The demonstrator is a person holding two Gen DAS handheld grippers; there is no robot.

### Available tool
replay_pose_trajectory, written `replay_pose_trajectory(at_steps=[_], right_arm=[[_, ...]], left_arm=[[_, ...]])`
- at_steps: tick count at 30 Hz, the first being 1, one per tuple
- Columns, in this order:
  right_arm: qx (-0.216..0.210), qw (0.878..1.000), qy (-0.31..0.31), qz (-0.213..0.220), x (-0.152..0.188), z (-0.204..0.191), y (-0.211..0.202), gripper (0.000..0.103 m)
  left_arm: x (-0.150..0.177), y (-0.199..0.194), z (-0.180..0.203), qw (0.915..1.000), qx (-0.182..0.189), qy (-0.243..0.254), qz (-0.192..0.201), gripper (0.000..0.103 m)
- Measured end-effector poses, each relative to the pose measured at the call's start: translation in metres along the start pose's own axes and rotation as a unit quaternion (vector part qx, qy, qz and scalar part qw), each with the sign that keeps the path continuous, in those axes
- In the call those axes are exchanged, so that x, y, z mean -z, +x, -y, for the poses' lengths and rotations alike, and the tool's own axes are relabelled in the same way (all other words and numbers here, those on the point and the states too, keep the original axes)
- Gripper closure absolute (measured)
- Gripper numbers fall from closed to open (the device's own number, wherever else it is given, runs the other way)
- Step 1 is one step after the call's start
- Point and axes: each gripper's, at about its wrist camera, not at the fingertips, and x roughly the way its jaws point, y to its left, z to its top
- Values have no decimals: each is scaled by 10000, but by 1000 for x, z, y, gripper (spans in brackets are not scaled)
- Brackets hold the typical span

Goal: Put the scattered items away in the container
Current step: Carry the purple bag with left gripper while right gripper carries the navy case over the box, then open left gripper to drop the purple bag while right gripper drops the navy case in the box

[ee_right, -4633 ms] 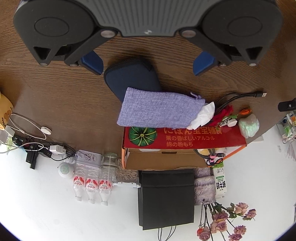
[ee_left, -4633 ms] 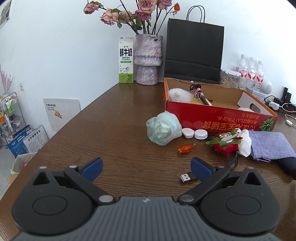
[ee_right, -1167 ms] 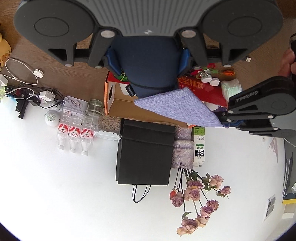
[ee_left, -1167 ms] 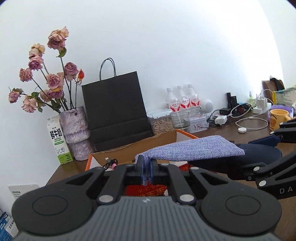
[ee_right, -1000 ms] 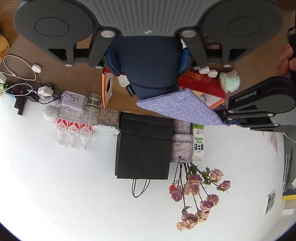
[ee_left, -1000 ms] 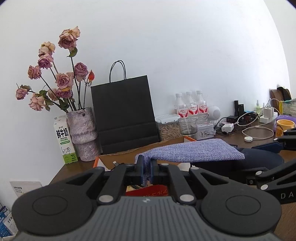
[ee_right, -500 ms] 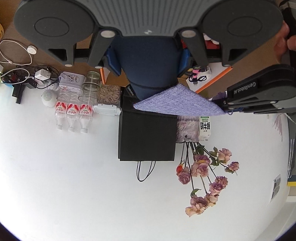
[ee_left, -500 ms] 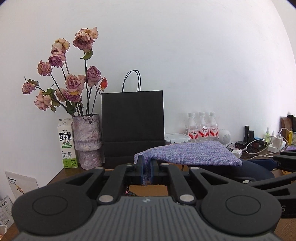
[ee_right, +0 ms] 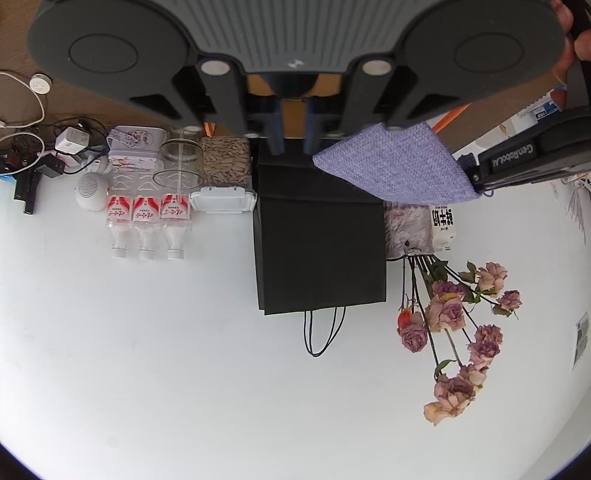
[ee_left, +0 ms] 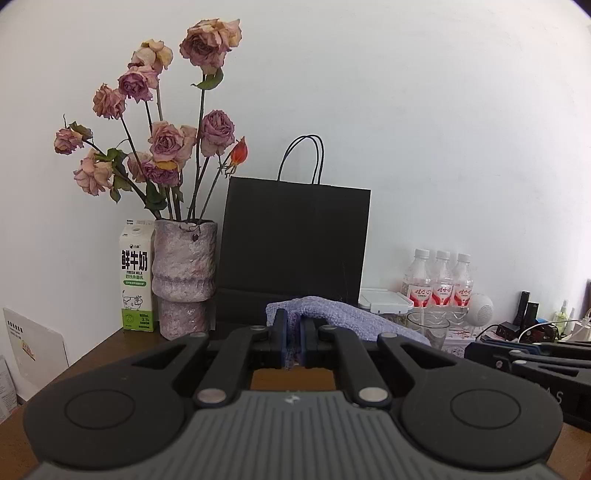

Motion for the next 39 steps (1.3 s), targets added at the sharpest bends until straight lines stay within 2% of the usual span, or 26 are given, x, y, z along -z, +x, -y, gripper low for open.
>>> replay_pose_trajectory(at_steps=[2,9,11,14,16,17,18,20,22,24,32,39], right_arm=[[-27,9999,17,-146,3,1,18,100],[-64,9967,215,-781,32,15,68,100],[-48,9959,264,-866,37,19,74,100],[-46,9951,555,-815,39,31,74,90],[-12,9945,645,-823,38,37,74,73],[-15,9941,676,-847,38,38,74,50],[-14,9938,705,-864,36,40,73,27],[14,9943,628,-858,33,38,70,9],[9,9946,482,-923,28,34,66,2],[37,9942,401,-996,26,31,64,0],[151,9938,300,-1062,23,28,61,0],[169,9944,240,-1019,17,31,53,0]], left_arm=[[5,15,-3,9999,-70,0,-97,96],[43,63,-16,9944,-184,-14,-1044,96],[48,67,-19,9931,-208,-16,-1150,96],[49,66,-19,9935,-211,63,-1118,96],[48,66,-19,9932,-222,85,-1137,95],[48,66,-19,9929,-241,105,-1161,94],[48,66,-18,9924,-263,130,-1191,90],[47,65,-17,9917,-281,148,-1242,70],[45,61,-17,9920,-367,169,-1198,15],[42,57,-15,9923,-519,232,-1096,0],[33,54,-17,9906,-706,161,-1160,0],[34,52,-18,9901,-682,155,-1215,0]])
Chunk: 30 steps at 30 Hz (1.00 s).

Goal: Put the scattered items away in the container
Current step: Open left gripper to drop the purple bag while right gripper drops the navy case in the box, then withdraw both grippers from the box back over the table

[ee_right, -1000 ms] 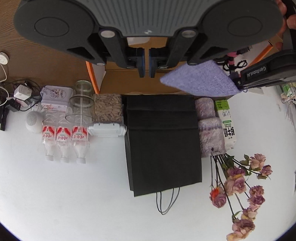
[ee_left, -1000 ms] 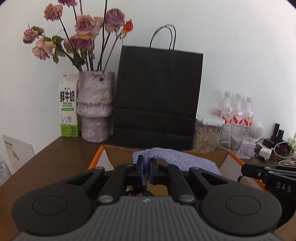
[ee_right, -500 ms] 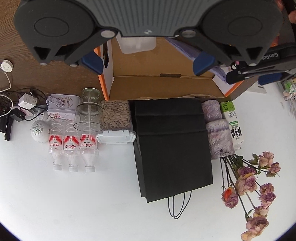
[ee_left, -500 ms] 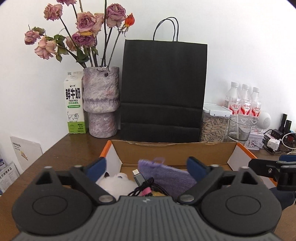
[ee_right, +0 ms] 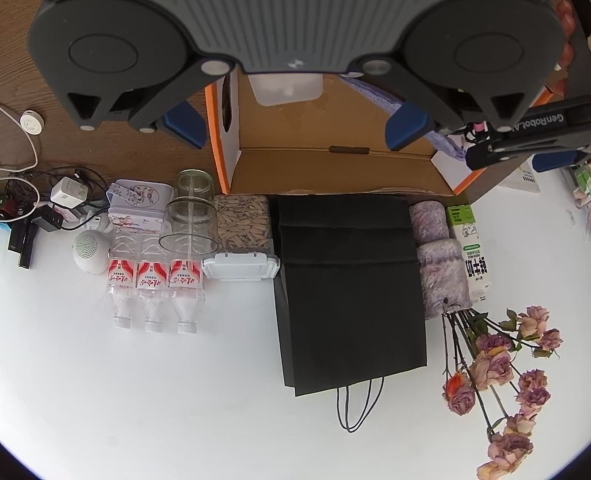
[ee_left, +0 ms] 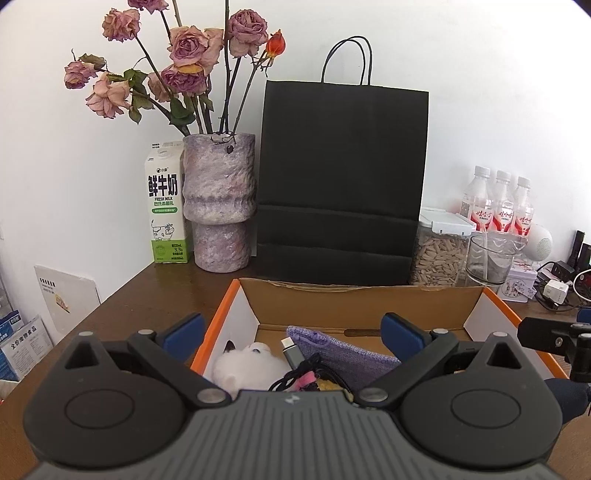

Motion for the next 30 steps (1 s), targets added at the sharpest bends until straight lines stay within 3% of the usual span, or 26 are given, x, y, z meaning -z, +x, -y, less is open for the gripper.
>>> replay_pose_trajectory(at_steps=[8,16,30], right_arm=[[-83,9993,-327,-135,9,-10,-11,0],[-122,9991,-408,17,19,-19,-33,0],[-260,9987,-442,-25,72,-38,-77,0]], left_arm=[[6,-7,-4,10000,26,42,-39,0],[13,-26,-13,9999,151,-26,34,0],[46,-67,-31,9990,430,76,-105,0]])
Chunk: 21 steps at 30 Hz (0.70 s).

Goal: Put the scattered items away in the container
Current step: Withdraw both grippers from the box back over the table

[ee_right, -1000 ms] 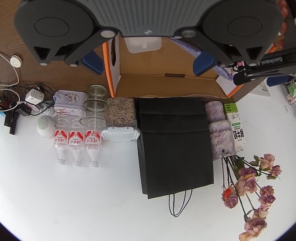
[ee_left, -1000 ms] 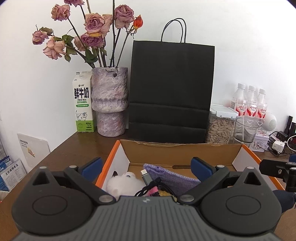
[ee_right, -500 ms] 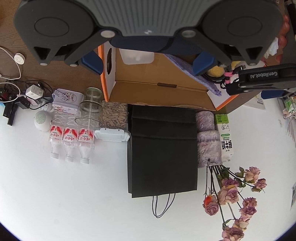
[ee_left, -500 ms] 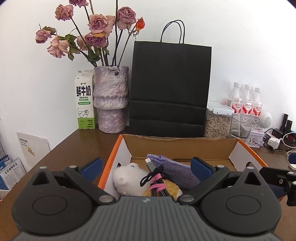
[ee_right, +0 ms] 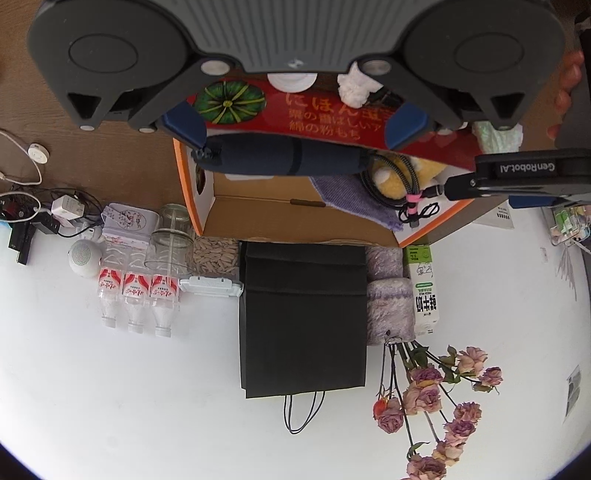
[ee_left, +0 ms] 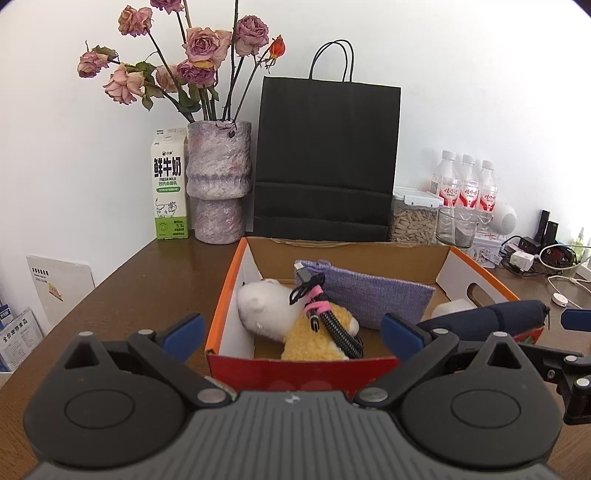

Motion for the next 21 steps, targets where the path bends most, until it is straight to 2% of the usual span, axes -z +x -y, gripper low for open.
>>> replay_pose_trajectory(at_steps=[8,21], right_arm=[[-110,9993,-137,-339,41,-20,-16,0],[8,9974,-92,-709,70,-17,-26,0]], left_arm=[[26,-21,-13,9998,-9,6,-193,0],[57,-44,-20,9985,20,128,-523,0]])
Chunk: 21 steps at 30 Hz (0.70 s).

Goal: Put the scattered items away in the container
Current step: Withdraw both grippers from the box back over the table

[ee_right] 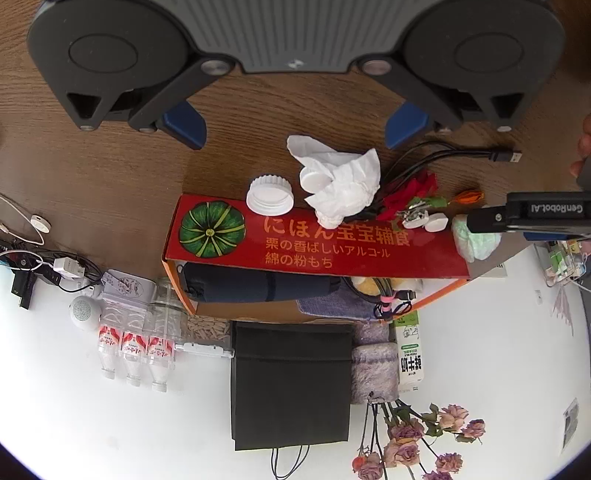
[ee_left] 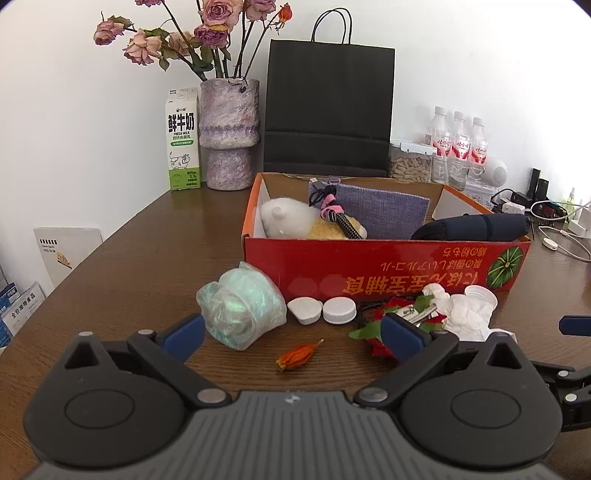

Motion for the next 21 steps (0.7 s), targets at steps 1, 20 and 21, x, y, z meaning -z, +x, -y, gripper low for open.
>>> replay_pose_trajectory(at_steps=[1,20,21], right_arm=[[10,10000,2,-34,2,0,0,0],[58,9991,31,-413,16,2,16,0],[63,9991,36,-412,16,2,16,0]], left_arm=[[2,-1,0,10000,30,12,-38,0],[15,10,-4,9988,-75,27,-492,0],[13,13,-7,9987,-97,-7,-497,0]])
